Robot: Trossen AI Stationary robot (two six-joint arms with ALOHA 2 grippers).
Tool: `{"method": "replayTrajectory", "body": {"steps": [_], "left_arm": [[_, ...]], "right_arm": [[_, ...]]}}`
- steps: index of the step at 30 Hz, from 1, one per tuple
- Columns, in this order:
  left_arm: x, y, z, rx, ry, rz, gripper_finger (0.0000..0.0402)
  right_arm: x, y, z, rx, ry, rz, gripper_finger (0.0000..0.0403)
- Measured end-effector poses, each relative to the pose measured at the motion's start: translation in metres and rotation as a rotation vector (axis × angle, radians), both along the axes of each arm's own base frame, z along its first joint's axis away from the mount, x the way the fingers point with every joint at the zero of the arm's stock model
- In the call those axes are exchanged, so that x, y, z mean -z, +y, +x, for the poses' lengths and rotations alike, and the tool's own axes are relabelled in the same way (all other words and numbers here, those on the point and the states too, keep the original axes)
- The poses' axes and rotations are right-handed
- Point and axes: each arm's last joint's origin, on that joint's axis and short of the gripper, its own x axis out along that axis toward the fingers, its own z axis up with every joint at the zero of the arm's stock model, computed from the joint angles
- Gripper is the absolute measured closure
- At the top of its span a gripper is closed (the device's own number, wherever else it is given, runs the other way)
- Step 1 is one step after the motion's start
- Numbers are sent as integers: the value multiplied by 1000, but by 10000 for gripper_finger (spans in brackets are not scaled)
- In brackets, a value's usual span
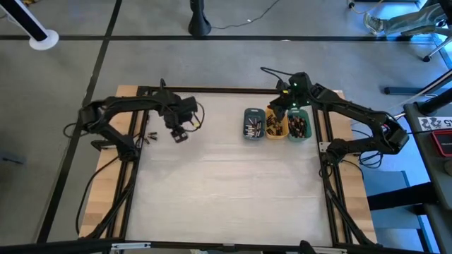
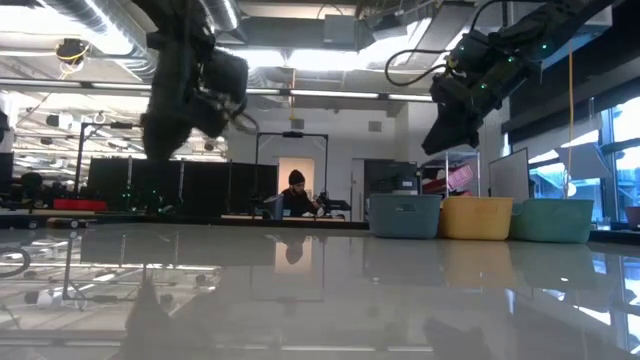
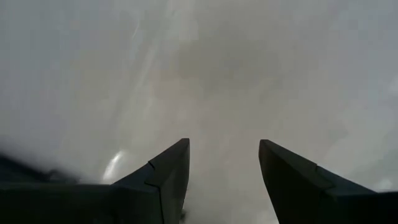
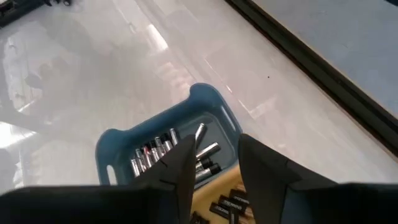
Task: Sort batteries
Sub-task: Put the black battery into the yellow bin
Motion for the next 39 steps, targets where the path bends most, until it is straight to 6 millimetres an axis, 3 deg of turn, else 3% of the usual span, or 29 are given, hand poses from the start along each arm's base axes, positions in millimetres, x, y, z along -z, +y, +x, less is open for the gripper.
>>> {"method": "replayTrajectory", "body": {"steps": [9,14,21,32,39], "left_arm": [[50,0,1,212,457,-128,219],[78,-1,5,285,615,-218,219],[99,-6,6,366,692,-284,219],[124,-18,-26,414,767,-306,219],[128,-20,-31,433,773,-287,222]], "right_arm": [[1,1,0,-2,6,7,281],[1,1,-1,-2,9,10,281],[2,2,-2,-22,29,2,281],[3,2,-2,-39,49,-22,281],[3,2,-2,-40,49,-23,281]]}}
